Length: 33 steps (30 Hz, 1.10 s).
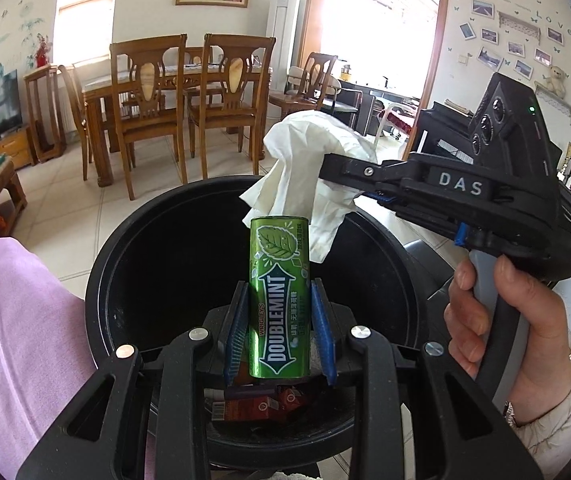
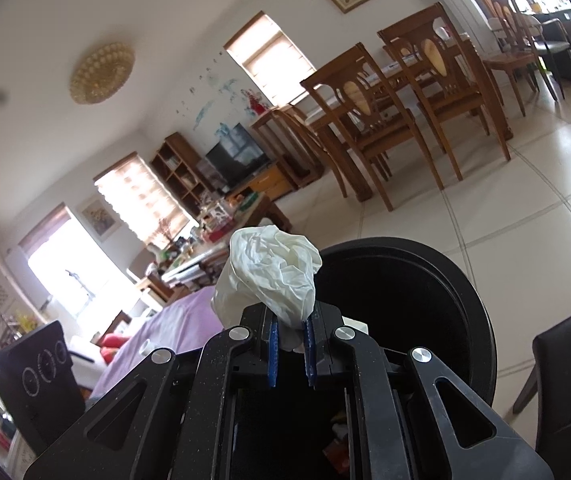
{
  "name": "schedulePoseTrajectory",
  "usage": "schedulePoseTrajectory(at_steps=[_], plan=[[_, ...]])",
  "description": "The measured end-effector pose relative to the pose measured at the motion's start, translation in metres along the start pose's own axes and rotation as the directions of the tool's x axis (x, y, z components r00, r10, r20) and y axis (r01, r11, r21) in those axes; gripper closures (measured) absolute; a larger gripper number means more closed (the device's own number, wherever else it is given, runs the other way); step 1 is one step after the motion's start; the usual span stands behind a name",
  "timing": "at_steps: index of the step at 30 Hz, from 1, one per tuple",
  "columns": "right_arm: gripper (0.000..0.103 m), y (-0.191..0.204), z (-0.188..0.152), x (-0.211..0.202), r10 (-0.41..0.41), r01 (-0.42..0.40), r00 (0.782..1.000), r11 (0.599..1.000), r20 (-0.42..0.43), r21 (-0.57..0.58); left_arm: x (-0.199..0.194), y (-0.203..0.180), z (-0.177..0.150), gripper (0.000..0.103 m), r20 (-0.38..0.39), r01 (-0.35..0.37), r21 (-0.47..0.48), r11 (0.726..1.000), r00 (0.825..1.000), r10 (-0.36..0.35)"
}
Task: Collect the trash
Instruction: 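Carry the gum pack and glove over the bin and open both tools, then move both open tools back over the table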
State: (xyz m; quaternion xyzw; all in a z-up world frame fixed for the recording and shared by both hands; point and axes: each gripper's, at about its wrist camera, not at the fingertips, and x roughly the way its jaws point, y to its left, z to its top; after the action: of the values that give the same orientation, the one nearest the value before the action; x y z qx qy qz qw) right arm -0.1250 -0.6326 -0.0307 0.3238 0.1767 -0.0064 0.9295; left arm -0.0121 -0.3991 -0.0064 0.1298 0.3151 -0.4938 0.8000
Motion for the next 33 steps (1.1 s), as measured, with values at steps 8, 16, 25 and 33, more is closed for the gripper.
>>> schedulePoseTrajectory(at_steps=[8,16,25,33], plan=[[0.092,0.002,-0.001,0.020,-0.016,0.016,1.000,1.000,-0.024,-0.002,0.003,-0.001,-0.001,0.072,-0.011,0.006,-0.005,1.000,1.000,-0.006],[0.034,0.007,0.002,0.021,-0.018,0.018,0.999,1.000,-0.030,0.002,-0.001,-0.005,-0.002,0.027,0.007,-0.055,0.014,0.998,0.998,0.055],[0.022,0.021,0.003,0.007,-0.016,0.015,1.000,0.999,-0.015,-0.034,-0.004,-0.007,0.001,0.026,0.024,-0.088,0.039,0.995,0.996,0.087],[0.019,0.020,-0.005,-0.002,-0.033,0.033,0.999,0.999,-0.022,-0.002,-0.019,-0.010,0.002,0.007,0.066,-0.119,0.055,0.991,0.991,0.115]])
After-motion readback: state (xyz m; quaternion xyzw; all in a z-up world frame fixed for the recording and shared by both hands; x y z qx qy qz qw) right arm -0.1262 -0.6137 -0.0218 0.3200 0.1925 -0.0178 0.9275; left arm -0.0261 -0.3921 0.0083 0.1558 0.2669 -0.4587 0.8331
